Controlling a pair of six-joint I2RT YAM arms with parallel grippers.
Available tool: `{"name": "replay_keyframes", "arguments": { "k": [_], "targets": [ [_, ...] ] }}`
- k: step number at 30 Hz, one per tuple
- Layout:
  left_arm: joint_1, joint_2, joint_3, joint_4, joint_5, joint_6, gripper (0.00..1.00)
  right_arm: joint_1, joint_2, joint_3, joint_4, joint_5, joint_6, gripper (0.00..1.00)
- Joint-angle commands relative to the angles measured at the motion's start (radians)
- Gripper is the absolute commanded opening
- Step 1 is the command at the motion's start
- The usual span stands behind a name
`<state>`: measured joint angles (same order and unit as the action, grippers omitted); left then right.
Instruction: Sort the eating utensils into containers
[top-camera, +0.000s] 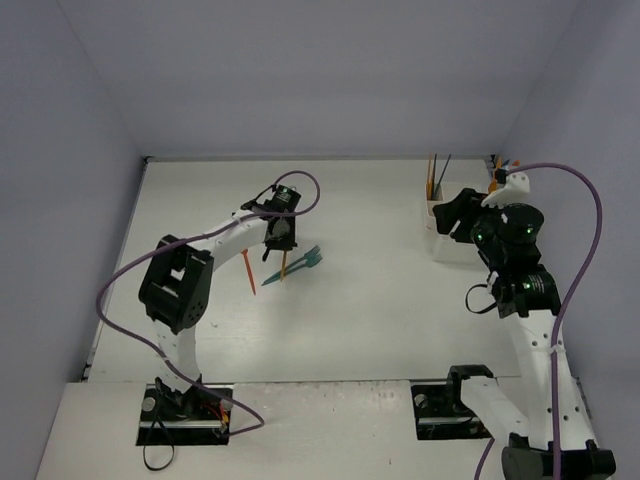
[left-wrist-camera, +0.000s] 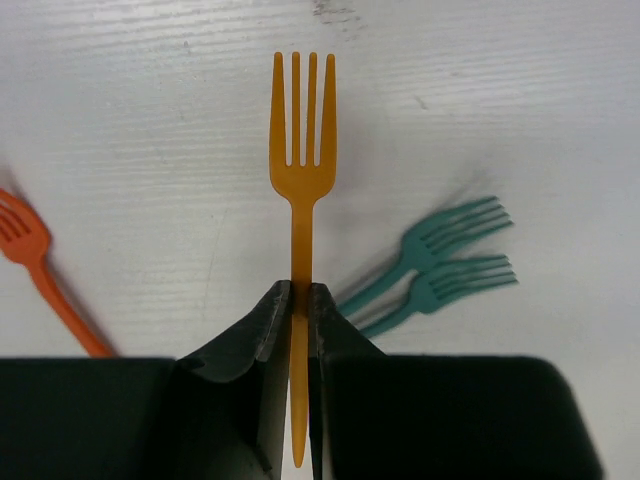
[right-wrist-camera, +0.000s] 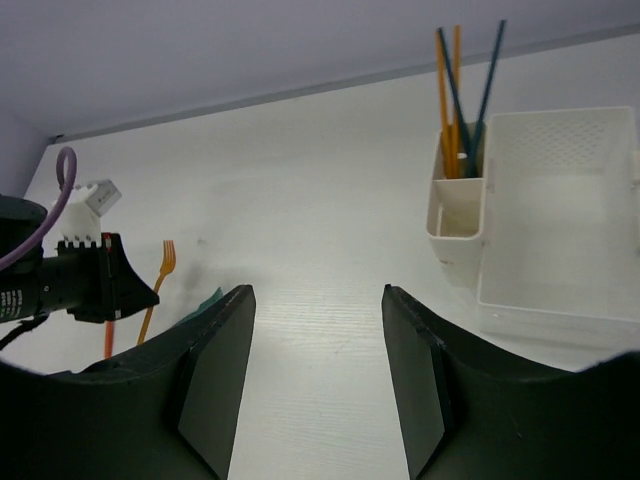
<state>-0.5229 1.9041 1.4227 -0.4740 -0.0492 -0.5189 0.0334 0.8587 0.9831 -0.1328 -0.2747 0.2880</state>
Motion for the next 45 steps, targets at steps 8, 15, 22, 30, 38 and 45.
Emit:
{"name": "replay_keyframes", "arguments": {
  "k": [8, 15, 22, 30, 38, 45],
  "targets": [
    [-0.142, -0.493, -0.203, 0.493, 0.297, 0.365, 0.0, 0.267, 0.264, 0.244, 0.063, -0.185, 0.102, 0.5],
    [-0.175, -0.541, -0.176, 0.514, 0.438, 0.42, 0.0, 0.379, 0.337, 0.31, 0.065, -0.134, 0.068, 0.5],
    [-0.195, -0.554, -0.159, 0.483, 0.484, 0.435, 0.0, 0.443, 0.375, 0.322, 0.065, -0.077, 0.032, 0.49],
    [-0.216, -0.57, -0.15, 0.43, 0.485, 0.459, 0.0, 0.499, 0.384, 0.298, 0.065, 0.007, 0.011, 0.44],
    [-0.23, -0.58, -0.149, 0.407, 0.482, 0.468, 0.0, 0.534, 0.375, 0.261, 0.064, 0.083, -0.001, 0.23],
    [-0.232, -0.582, -0.14, 0.386, 0.477, 0.467, 0.0, 0.564, 0.348, 0.219, 0.062, 0.136, 0.0, 0.29]
  ]
}}
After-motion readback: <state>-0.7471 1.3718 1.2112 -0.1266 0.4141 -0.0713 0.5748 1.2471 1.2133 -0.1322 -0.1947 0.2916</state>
